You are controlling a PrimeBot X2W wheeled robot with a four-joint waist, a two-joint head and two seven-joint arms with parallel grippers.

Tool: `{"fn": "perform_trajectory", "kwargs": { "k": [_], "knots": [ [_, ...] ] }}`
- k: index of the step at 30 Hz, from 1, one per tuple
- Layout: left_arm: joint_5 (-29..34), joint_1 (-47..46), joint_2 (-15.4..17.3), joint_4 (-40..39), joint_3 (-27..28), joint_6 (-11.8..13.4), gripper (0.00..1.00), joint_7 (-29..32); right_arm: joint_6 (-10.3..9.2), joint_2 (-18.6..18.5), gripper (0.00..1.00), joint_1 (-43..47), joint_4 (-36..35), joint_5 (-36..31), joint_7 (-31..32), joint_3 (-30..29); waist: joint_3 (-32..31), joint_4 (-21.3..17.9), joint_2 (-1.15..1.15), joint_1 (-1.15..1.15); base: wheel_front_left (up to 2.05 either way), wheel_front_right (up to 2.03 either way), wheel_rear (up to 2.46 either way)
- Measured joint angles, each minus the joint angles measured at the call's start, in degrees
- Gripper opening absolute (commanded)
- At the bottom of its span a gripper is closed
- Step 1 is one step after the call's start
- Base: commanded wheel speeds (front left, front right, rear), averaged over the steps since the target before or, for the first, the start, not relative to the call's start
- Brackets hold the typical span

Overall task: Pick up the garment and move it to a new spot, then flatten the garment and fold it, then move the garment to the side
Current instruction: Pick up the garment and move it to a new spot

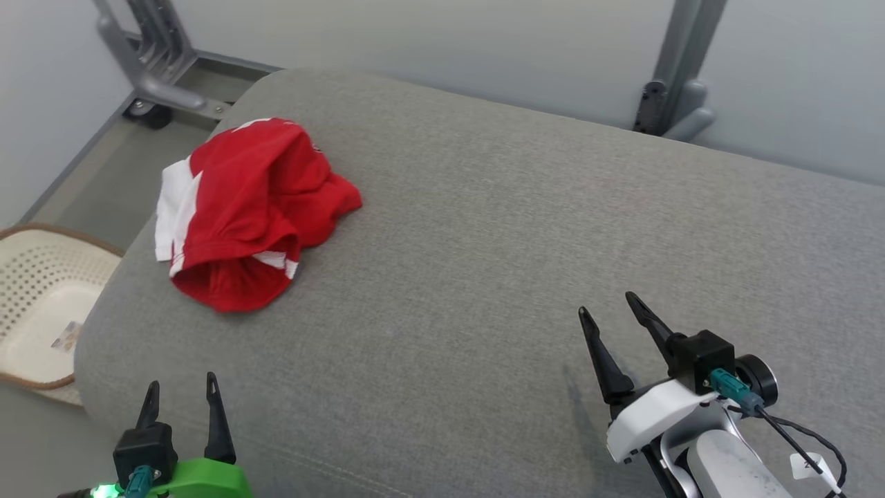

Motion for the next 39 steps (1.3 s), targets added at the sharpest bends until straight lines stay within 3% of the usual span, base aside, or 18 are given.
{"fn": "perform_trajectory", "kwargs": {
  "k": [4, 9, 14, 21, 27, 39],
  "knots": [
    [-0.36, -0.14, -0.29, -0.10, 0.93, -1.22, 1.00, 0.00, 0.00, -0.74, 1.00, 0.00, 0.37, 0.33, 0.00, 0.29, 0.65, 3.13, 0.00, 0.00, 0.00, 0.00, 0.00],
    [-1.26, -5.13, 0.05, 1.56, 2.77, -4.35, 1.00, -0.01, 0.00, -3.52, 1.00, 0.00, 0.46, 0.66, 0.00, -0.33, 2.79, 4.22, 0.00, 0.00, 0.00, 0.00, 0.00],
    [-1.24, -12.80, 2.38, 6.28, 3.87, -6.83, 1.00, -0.01, 0.00, -7.13, 1.00, -0.38, -0.19, 0.62, 0.00, -0.97, 5.62, 3.48, 0.00, 0.00, 0.00, 0.00, 0.00],
    [-1.07, -22.60, 4.68, 14.24, 3.88, -8.28, 1.00, -0.02, 0.00, -10.58, 1.00, -1.46, -1.60, 0.48, 0.00, -1.44, 10.08, 0.97, 0.00, 0.00, 0.00, 0.00, 0.00],
    [-1.16, -27.17, 4.38, 22.69, 5.03, -5.71, 1.00, -0.03, 0.00, -11.88, 1.00, -2.32, -2.16, 0.60, 0.00, -1.63, 13.32, -1.32, 0.00, 0.00, 0.00, 0.00, 0.00],
    [1.05, -29.31, 5.75, 24.46, 6.92, 2.53, 1.00, -0.04, 0.00, -13.28, 1.00, -3.49, -3.01, 0.86, 0.00, -1.98, 17.33, -4.36, 0.00, 0.00, 0.00, 0.00, 0.00]
  ]
}}
